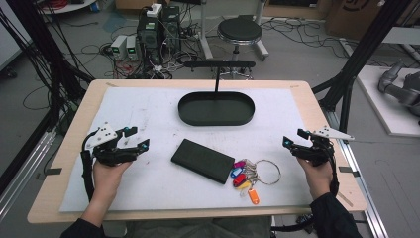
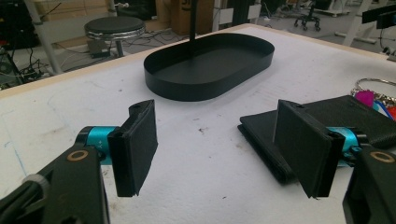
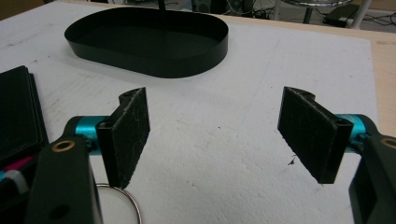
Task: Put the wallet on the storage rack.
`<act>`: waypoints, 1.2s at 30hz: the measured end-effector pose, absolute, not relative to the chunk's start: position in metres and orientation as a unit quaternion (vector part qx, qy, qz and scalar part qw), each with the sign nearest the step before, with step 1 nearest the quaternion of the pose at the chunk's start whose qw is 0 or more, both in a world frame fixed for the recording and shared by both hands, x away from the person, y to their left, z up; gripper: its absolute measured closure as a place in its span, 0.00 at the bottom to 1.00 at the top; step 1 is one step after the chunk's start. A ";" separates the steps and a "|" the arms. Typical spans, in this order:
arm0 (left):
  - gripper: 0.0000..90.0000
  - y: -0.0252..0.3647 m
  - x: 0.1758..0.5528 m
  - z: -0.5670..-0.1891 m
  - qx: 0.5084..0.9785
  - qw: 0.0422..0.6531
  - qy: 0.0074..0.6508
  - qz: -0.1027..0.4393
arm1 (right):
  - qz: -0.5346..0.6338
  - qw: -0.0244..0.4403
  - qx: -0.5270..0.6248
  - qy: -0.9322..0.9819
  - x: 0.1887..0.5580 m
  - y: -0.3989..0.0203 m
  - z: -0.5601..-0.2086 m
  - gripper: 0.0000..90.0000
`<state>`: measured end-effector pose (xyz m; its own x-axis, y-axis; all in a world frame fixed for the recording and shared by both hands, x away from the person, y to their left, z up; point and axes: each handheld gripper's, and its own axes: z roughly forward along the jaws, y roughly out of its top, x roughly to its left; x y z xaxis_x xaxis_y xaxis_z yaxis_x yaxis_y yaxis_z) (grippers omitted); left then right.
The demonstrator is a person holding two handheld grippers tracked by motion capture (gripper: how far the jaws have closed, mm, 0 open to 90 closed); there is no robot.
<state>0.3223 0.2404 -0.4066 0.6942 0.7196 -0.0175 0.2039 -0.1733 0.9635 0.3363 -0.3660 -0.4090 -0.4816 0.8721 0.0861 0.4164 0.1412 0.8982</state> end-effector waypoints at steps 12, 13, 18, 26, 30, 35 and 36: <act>0.34 0.223 0.326 -0.413 0.754 0.554 0.288 0.204 | 0.477 0.235 0.452 0.716 0.336 -0.367 -0.410 0.28; 0.34 0.223 0.326 -0.413 0.754 0.554 0.288 0.204 | 0.477 0.235 0.452 0.716 0.336 -0.367 -0.410 0.28; 0.36 0.214 0.329 -0.421 0.769 0.555 0.277 0.155 | 0.478 0.238 0.452 0.715 0.334 -0.368 -0.409 0.28; 0.46 0.198 0.330 -0.433 0.813 0.515 0.247 0.113 | 0.477 0.239 0.449 0.716 0.334 -0.368 -0.409 0.28; 0.50 0.189 0.331 -0.438 0.841 0.476 0.238 0.099 | 0.477 0.238 0.448 0.717 0.335 -0.367 -0.409 0.28; 0.50 0.176 0.335 -0.442 0.867 0.427 0.240 0.091 | 0.477 0.239 0.447 0.718 0.335 -0.367 -0.409 0.28; 0.51 0.175 0.337 -0.443 0.869 0.424 0.240 0.090 | 0.477 0.238 0.447 0.718 0.335 -0.367 -0.409 0.28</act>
<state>0.3366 0.1746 -0.4429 0.8691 0.4923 -0.0475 0.3403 -0.5256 0.7797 0.3349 -0.3667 -0.4095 -0.4863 0.8697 0.0845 0.4152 0.1449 0.8981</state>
